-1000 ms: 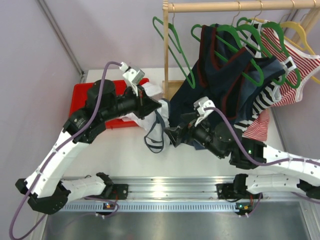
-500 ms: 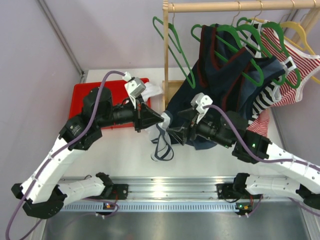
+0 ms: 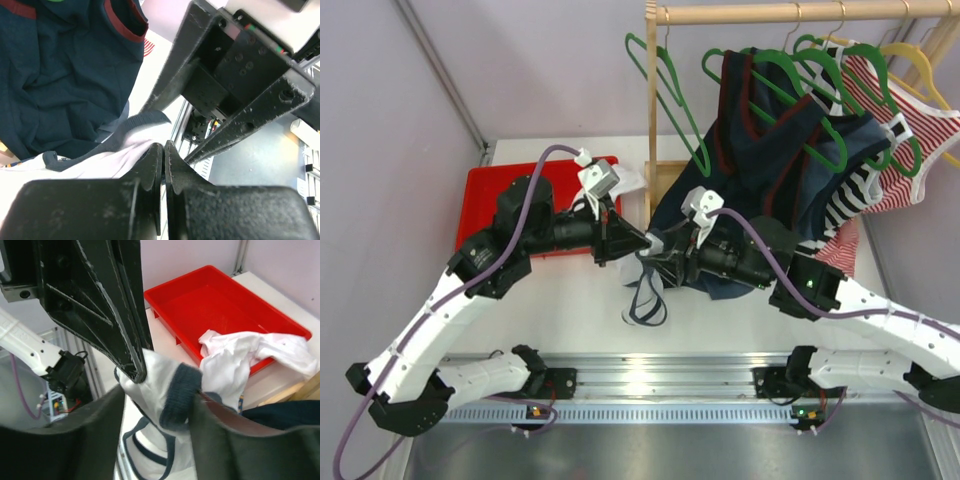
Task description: Place the tank top on the hanger
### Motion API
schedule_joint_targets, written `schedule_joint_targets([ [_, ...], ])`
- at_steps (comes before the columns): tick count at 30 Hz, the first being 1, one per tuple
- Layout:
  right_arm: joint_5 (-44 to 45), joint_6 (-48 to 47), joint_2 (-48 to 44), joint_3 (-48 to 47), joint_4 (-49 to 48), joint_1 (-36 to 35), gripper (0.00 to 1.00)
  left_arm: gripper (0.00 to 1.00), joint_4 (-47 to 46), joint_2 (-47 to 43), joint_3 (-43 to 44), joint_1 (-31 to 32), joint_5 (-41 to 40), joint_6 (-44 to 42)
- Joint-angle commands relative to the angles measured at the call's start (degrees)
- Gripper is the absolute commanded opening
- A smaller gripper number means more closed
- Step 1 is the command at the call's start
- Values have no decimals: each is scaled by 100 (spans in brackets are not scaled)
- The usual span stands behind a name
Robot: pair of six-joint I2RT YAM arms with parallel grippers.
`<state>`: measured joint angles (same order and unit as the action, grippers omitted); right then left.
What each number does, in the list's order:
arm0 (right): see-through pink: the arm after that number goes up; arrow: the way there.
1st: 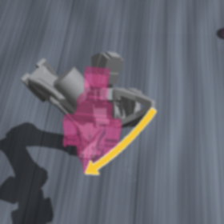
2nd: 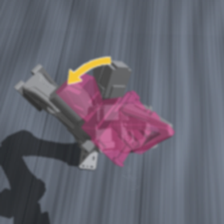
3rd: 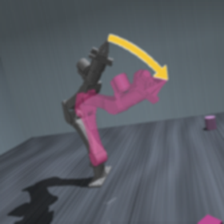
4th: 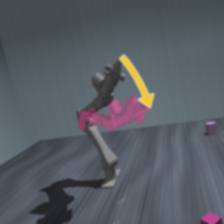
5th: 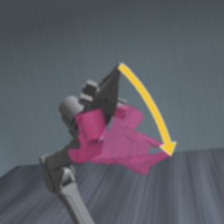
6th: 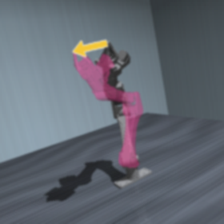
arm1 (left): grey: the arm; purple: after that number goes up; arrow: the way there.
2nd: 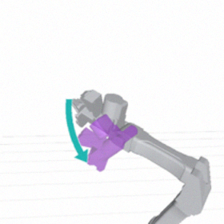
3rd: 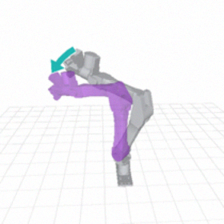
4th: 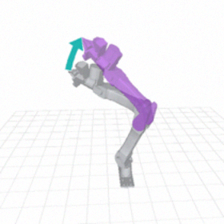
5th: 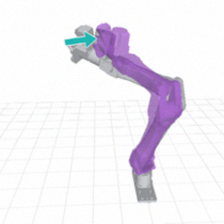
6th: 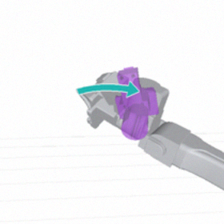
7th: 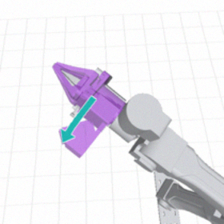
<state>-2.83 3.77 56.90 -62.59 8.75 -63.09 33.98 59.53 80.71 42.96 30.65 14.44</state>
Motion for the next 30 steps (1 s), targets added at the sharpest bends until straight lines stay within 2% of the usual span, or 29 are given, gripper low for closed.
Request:
schedule_joint_targets([
  [1,19,-8,14,-254,-515,60,45,0,-383,-90,-108,28,55,-37],
  [2,28,1,14,-263,-524,60,32,0,-400,-99,-160,28,29,-29],
  [5,230,62,49,-315,-480,51,12,0,-453,-178,-239,28,-147,15],
  [6,256,71,84,-342,-454,60,1,1,-497,-204,-274,28,-217,33],
  [7,448,141,58,-385,-410,60,0,17,-636,-353,-353,28,-557,137],
  [10,686,203,58,-491,-305,60,0,38,-796,-494,-424,28,-892,243],
  [12,1010,247,84,-666,-199,60,0,46,-927,-643,-494,28,-1183,383],
  [19,2198,247,452,-1694,363,60,0,50,-841,-1057,-925,28,-2739,1060],
  [25,2454,98,962,-2415,627,60,0,50,-480,-1303,-1776,28,-3013,1675],
  [28,2454,63,1086,-2574,671,69,0,61,-567,-1601,-2487,28,-3004,1922],
  [30,2445,45,1156,-2688,715,60,0,63,-760,-1812,-2752,28,-2882,2036],
])
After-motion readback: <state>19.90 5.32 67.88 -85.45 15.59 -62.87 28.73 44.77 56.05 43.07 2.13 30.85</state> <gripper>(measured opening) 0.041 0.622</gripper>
